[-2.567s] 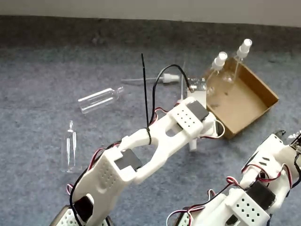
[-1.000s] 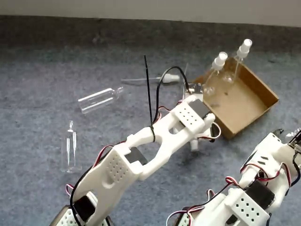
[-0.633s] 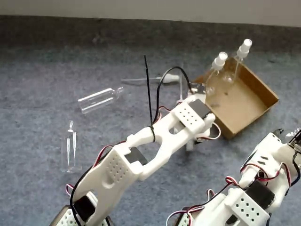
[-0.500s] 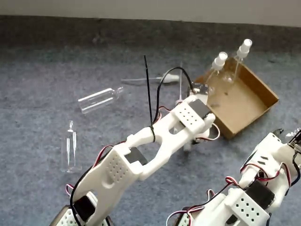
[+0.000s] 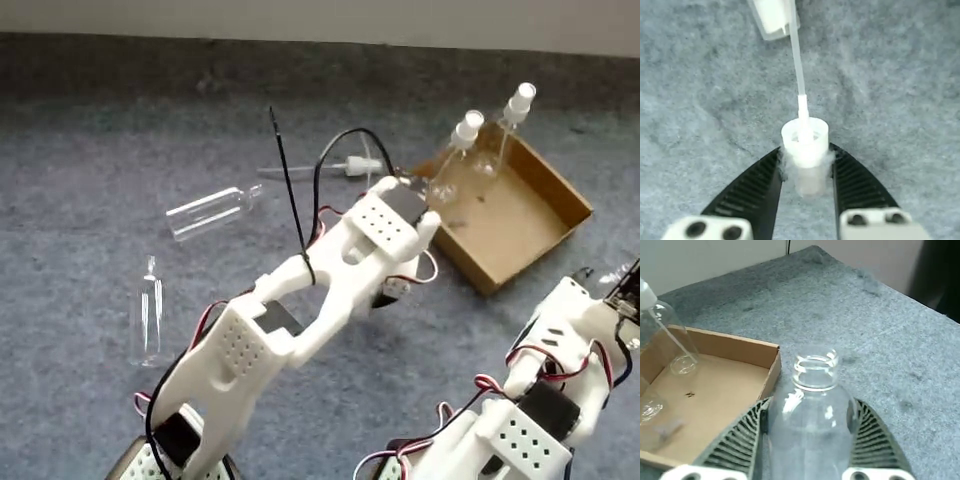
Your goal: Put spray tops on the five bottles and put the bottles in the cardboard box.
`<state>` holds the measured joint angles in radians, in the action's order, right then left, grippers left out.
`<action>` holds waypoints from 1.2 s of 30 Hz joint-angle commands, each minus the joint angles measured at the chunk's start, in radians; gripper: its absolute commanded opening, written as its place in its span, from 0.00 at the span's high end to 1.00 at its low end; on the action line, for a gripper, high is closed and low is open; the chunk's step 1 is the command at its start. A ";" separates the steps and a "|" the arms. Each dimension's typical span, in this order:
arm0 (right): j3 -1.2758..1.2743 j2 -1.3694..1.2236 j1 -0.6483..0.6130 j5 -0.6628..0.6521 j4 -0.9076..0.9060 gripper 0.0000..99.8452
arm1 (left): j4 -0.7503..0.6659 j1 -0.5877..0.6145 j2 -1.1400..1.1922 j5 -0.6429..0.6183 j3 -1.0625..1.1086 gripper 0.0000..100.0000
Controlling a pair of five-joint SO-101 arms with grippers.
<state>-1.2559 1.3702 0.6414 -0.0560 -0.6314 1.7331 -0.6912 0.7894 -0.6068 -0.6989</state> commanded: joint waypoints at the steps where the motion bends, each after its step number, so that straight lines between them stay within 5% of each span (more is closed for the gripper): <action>1: 0.005 0.018 -0.068 0.005 0.030 0.89 | 0.018 0.038 -0.130 0.074 -0.045 1.00; 7: -0.016 0.018 -0.176 0.000 0.031 0.89 | 0.020 0.070 -0.369 0.215 0.028 1.00; 14: -0.016 0.018 -0.289 -0.002 0.033 0.89 | 0.017 0.099 -0.616 0.528 0.323 1.00; 21: -0.016 0.018 -0.400 -0.002 0.033 0.89 | 0.014 0.237 -0.814 0.776 0.489 1.00; 30: -0.016 0.018 -0.745 -0.008 0.033 0.89 | 0.014 0.409 -0.921 0.934 0.688 1.00; 36: -0.016 0.018 -0.972 -0.290 0.033 0.89 | 0.014 0.542 -0.972 1.157 0.759 1.00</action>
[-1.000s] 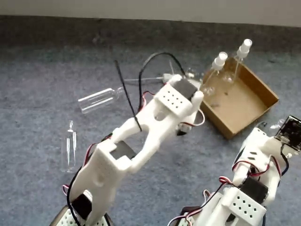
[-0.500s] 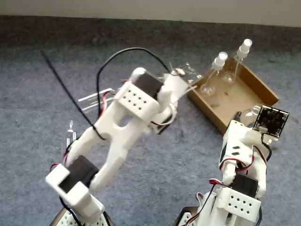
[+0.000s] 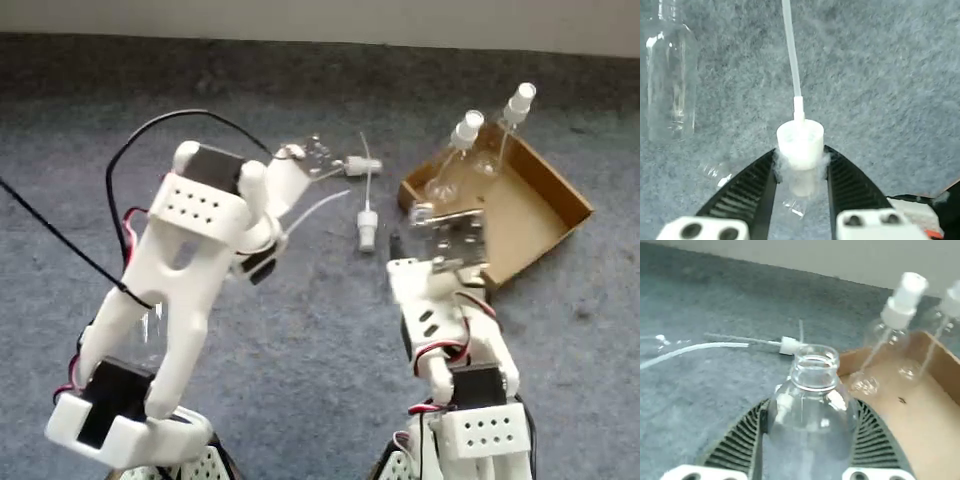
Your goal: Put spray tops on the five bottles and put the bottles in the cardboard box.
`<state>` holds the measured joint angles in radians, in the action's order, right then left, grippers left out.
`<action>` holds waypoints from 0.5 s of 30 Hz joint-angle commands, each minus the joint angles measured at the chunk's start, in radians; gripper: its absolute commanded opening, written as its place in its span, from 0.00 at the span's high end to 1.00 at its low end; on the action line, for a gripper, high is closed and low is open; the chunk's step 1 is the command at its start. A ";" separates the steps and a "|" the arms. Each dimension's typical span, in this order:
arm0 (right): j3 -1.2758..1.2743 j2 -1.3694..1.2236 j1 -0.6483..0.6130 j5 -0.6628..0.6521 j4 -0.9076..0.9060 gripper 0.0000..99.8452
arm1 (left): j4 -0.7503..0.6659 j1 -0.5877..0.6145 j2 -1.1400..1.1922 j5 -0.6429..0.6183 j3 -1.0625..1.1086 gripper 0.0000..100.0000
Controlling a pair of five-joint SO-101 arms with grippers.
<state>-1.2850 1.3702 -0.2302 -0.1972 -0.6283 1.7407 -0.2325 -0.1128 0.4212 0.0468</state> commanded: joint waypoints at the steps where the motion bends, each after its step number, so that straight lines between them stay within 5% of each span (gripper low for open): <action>1: 0.013 0.018 -0.130 -0.198 0.030 0.89 | 0.006 0.099 -0.079 0.155 0.018 1.00; 9: -0.022 0.018 -0.242 -0.307 0.047 0.89 | 0.006 0.134 -0.145 0.330 0.162 1.00; 15: -0.259 0.018 -0.239 -0.302 0.380 0.89 | 0.005 0.136 -0.226 0.480 0.283 1.00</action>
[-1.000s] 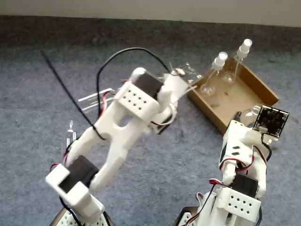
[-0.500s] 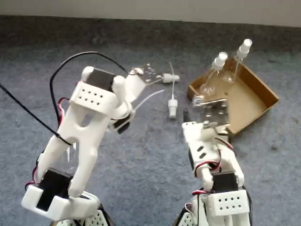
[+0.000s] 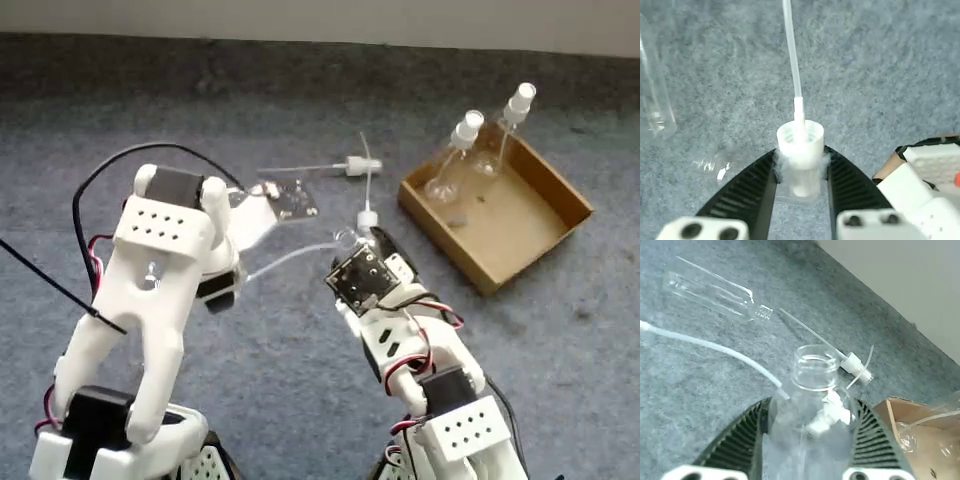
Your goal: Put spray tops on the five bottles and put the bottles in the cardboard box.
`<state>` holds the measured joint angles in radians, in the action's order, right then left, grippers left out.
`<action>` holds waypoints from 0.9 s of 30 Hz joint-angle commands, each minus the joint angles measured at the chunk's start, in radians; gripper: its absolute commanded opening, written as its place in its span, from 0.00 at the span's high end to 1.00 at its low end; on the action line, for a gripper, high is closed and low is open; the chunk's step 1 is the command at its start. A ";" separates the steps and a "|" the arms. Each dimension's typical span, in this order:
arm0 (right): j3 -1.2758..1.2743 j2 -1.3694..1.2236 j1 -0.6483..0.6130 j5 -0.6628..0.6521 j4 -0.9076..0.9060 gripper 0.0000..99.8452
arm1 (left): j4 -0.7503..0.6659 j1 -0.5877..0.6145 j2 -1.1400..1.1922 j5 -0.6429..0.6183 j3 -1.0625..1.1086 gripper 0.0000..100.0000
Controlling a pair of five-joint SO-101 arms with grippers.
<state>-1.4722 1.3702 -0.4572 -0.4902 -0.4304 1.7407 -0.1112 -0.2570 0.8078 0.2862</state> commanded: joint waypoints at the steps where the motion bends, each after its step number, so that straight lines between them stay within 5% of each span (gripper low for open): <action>1: -0.111 0.018 -0.012 -0.009 0.234 0.89 | 0.005 0.015 -0.094 0.123 0.061 1.00; 5: -0.229 0.019 -0.012 -0.009 0.363 0.89 | -0.054 0.015 -0.111 0.292 0.137 1.00; 12: -0.289 0.019 -0.012 -0.008 0.397 0.89 | -0.356 0.082 -0.111 0.457 0.282 1.00; 19: -0.285 0.019 -0.008 0.083 0.397 0.89 | -0.615 0.117 -0.110 0.500 0.466 1.00; 27: -0.282 0.019 0.136 0.230 0.397 0.89 | -0.902 0.116 -0.110 0.572 0.581 0.99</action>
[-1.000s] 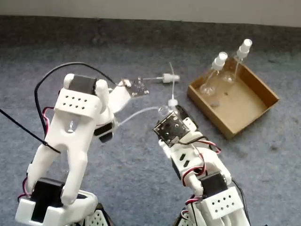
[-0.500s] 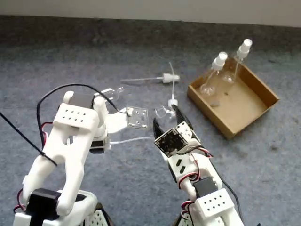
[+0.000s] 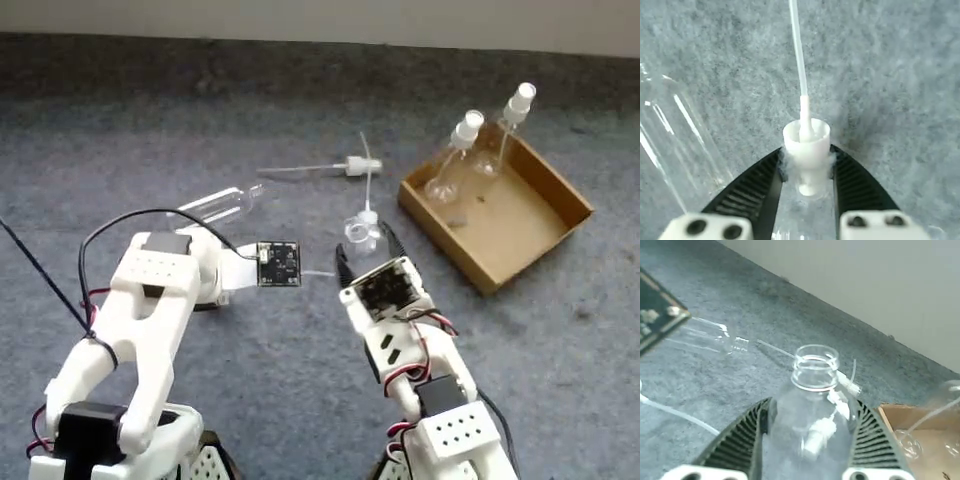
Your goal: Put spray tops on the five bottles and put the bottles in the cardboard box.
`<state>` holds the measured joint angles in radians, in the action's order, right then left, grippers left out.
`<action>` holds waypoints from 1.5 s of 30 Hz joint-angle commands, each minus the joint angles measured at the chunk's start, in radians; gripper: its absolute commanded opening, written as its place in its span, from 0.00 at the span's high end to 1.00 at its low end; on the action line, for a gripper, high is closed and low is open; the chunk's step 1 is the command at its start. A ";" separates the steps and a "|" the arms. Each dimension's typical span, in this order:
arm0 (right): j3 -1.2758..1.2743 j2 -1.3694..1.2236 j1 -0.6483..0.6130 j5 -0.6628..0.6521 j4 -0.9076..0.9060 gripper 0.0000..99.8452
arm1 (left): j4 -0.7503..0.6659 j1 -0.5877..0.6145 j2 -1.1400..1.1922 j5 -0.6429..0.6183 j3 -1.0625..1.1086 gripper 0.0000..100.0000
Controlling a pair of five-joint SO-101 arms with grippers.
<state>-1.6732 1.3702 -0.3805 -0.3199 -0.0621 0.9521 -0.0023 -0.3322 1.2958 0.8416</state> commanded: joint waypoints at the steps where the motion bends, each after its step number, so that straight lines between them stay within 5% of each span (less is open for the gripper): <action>1: -0.081 0.019 0.071 0.078 0.028 0.89 | -0.117 0.002 -0.035 0.121 0.038 0.99; 6: -0.081 0.019 0.104 0.101 0.028 0.89 | -0.112 0.004 -0.035 0.180 0.071 0.98; 11: -0.081 0.019 0.104 0.101 0.028 0.89 | -0.112 0.005 -0.035 0.176 0.068 0.84; 21: -0.081 0.019 0.104 0.095 0.028 0.89 | -0.115 0.005 -0.045 0.169 0.058 0.85; 35: -0.081 0.019 0.099 0.095 0.028 0.89 | -0.110 0.002 -0.424 -0.517 -0.041 0.85; 39: -0.082 0.019 0.099 0.095 0.028 0.89 | 0.006 -0.002 -0.558 -0.738 -0.013 0.85; 45: -0.084 0.019 0.099 0.095 0.028 0.89 | 0.089 -0.002 -0.791 -0.822 0.101 0.85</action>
<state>-1.6732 1.3702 -0.2931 -0.2309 -0.0621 1.0211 -0.0023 -0.9613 0.5224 0.9076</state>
